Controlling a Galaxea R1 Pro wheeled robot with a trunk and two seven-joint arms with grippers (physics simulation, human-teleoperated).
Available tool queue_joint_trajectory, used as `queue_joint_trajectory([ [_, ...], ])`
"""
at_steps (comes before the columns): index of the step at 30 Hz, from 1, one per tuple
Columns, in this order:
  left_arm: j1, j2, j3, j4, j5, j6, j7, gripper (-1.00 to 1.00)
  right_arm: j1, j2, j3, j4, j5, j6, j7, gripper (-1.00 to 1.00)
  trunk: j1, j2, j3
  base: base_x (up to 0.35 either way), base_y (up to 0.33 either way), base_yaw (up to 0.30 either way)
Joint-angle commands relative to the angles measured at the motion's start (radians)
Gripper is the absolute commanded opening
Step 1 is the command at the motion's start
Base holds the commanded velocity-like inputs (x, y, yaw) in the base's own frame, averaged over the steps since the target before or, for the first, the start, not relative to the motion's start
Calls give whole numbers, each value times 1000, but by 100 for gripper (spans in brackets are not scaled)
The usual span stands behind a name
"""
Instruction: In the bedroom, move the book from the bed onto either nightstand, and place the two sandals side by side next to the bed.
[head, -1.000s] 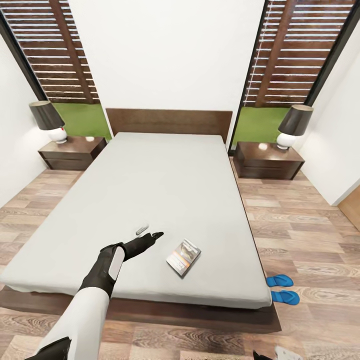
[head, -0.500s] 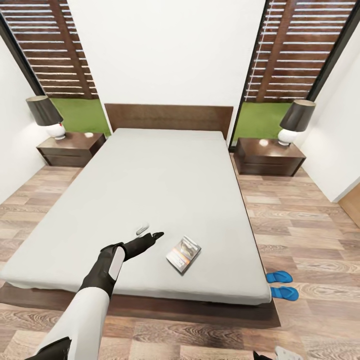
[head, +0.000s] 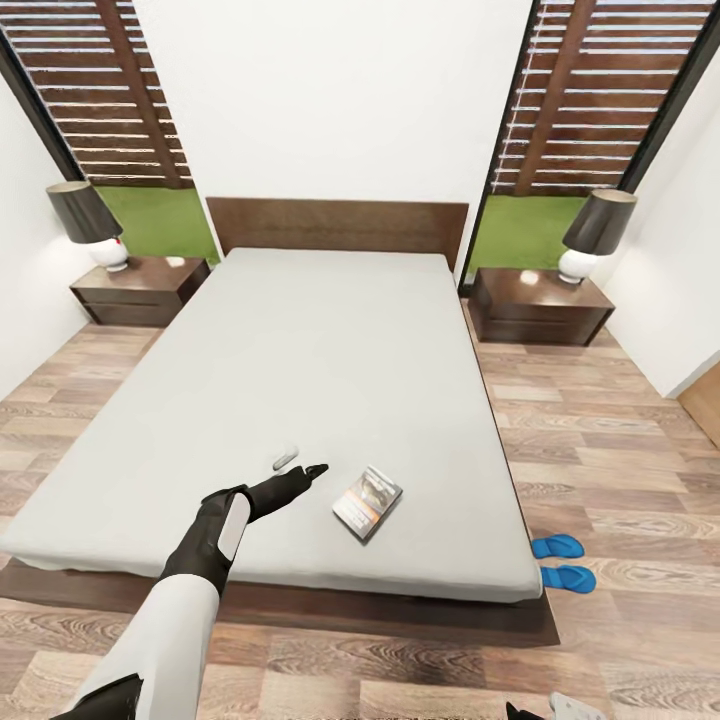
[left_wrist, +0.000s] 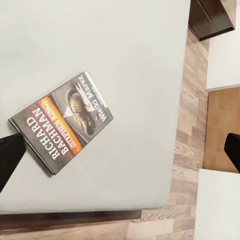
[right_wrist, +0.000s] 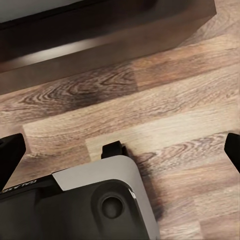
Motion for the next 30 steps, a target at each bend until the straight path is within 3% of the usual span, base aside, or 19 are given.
queue_joint_trajectory([
  [1, -1, -1, 6, -1, 3, 8, -3, 100, -1, 0, -4, 2, -10, -4, 9, 100, 0, -2, -3, 0, 0, 0],
  [30, -1, -1, 5, -1, 3, 7, -3, 100, -1, 1, -4, 2, -10, -5, 6, 100, 0, -2, -49, 0, 0, 0],
])
